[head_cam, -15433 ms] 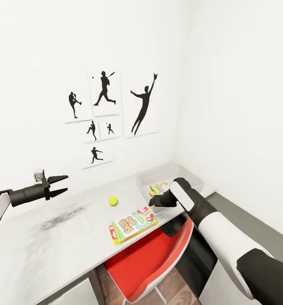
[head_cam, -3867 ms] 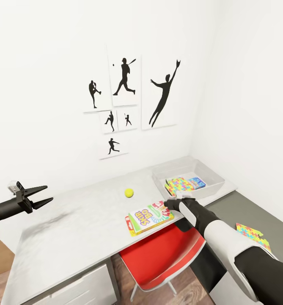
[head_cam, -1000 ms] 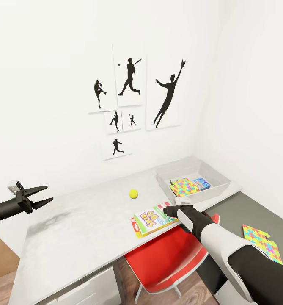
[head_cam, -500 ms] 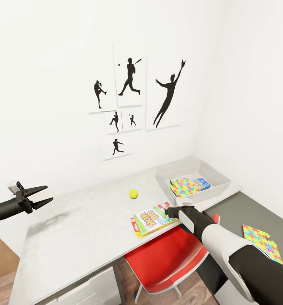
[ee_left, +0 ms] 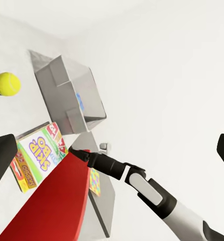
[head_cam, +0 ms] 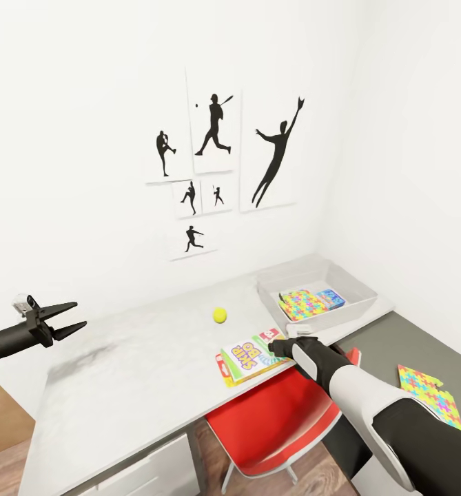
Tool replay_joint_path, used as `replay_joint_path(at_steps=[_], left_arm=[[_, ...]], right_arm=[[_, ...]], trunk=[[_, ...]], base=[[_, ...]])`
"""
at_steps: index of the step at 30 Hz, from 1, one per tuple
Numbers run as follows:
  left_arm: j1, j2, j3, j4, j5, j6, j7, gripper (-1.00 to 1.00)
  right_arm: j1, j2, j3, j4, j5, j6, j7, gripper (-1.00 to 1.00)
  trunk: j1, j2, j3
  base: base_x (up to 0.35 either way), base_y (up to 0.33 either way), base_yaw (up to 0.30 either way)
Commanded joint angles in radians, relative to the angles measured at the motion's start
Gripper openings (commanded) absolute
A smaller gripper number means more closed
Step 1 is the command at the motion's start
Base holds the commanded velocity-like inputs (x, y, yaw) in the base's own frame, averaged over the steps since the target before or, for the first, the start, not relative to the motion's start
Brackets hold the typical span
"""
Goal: Put all the toys in the child's room - the three board games (two on the bed and one on the table), the two jigsaw puzzles on the table, and the tennis ball on the table - inside the toy box on the table in the child's room.
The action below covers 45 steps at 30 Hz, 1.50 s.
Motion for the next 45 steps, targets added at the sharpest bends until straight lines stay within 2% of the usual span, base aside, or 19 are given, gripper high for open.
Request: replay_joint_path(at_steps=[1,17,26,34,45], left_arm=[[-0.001,0.0,-0.001,0.0,0.002,0.011,-0.002,1.0],[-0.001,0.0,-0.001,0.0,0.003,0.011,-0.002,1.0],[-0.001,0.0,0.0,0.0,0.003,0.011,-0.002,1.0],[-0.001,0.0,0.0,0.0,0.003,0.011,-0.002,1.0],[-0.001,0.0,0.0,0.0,0.002,0.011,-0.002,1.0]], right_arm=[[-0.001,-0.001,0.008,-0.002,-0.011,0.004,-0.007,1.0],[-0.001,-0.003,0.008,-0.002,-0.011,0.004,-0.006,1.0],[-0.001,-0.003,0.006,-0.002,-0.01,0.004,-0.007,1.0],[-0.001,0.003,0.004,-0.002,-0.011,0.005,-0.007,1.0],[-0.001,-0.001,0.002,-0.002,-0.014,0.007,-0.007,1.0]], trunk=[[0.001,-0.002,-0.002],[0.001,-0.002,-0.002],[0.035,-0.065,-0.03],[0.035,-0.065,-0.03],[0.073,-0.135,-0.062]], base=[[0.0,0.01,0.0],[0.0,0.001,0.0],[0.0,0.0,0.0],[0.0,0.0,0.0],[0.0,0.0,0.0]])
